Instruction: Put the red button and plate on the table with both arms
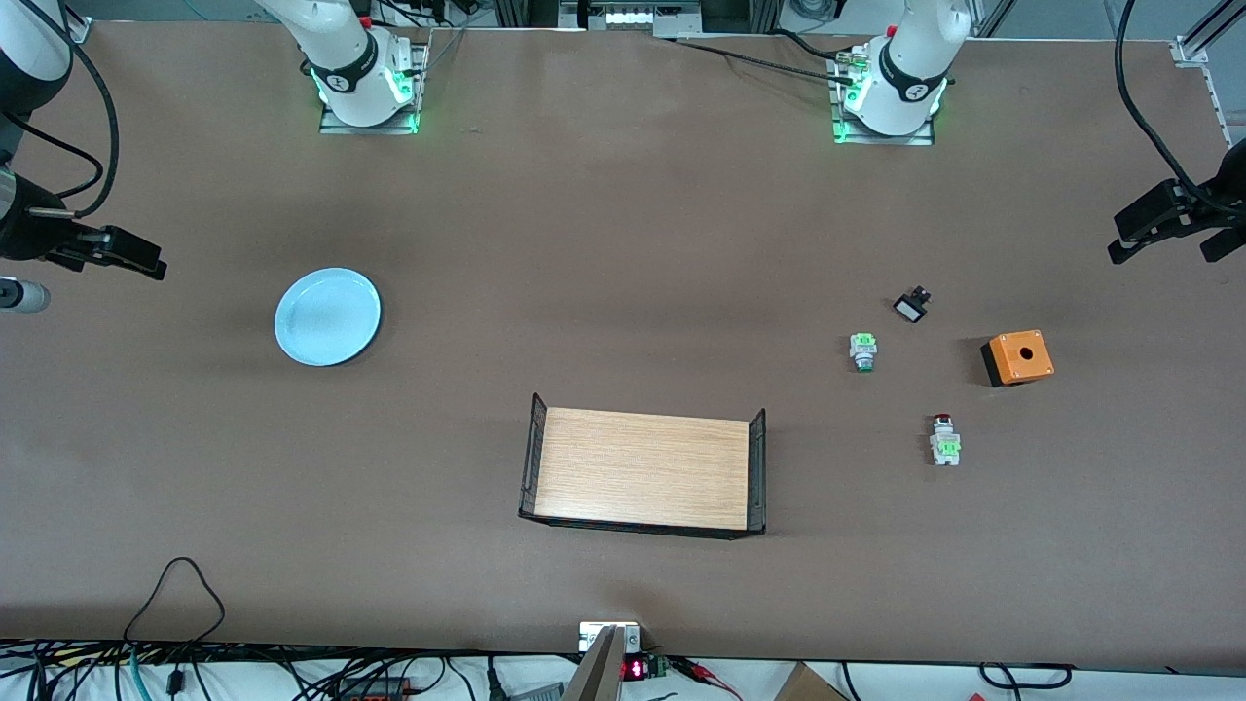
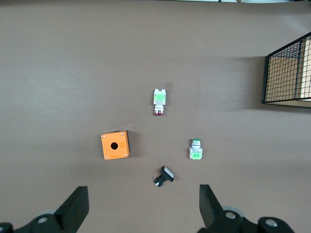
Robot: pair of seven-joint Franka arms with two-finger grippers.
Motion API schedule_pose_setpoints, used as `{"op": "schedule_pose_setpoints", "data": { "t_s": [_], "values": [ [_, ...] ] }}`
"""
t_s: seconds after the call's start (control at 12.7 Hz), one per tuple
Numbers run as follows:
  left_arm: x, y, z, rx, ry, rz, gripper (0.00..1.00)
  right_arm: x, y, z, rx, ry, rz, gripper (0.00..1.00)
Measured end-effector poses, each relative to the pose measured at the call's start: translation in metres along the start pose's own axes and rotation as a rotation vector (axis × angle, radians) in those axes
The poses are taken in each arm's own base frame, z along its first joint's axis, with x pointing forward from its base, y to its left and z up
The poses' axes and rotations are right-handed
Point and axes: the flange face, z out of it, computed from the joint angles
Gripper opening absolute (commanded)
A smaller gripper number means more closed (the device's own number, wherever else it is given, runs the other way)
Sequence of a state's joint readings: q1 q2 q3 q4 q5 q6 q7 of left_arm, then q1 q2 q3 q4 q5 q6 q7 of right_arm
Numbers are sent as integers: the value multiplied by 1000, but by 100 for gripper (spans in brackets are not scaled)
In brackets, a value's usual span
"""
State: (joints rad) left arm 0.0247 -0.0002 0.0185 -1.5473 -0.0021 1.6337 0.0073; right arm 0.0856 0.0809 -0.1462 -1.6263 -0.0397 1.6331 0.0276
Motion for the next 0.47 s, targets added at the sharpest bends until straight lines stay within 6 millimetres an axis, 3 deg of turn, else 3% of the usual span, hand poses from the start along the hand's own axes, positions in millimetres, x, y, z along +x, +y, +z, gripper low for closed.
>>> {"op": "schedule_pose_setpoints", "data": {
  "t_s": [0.47],
  "values": [
    [0, 0, -3, 0, 6, 0, 100, -3, 8, -13, 3, 24, 4, 100]
  ]
}}
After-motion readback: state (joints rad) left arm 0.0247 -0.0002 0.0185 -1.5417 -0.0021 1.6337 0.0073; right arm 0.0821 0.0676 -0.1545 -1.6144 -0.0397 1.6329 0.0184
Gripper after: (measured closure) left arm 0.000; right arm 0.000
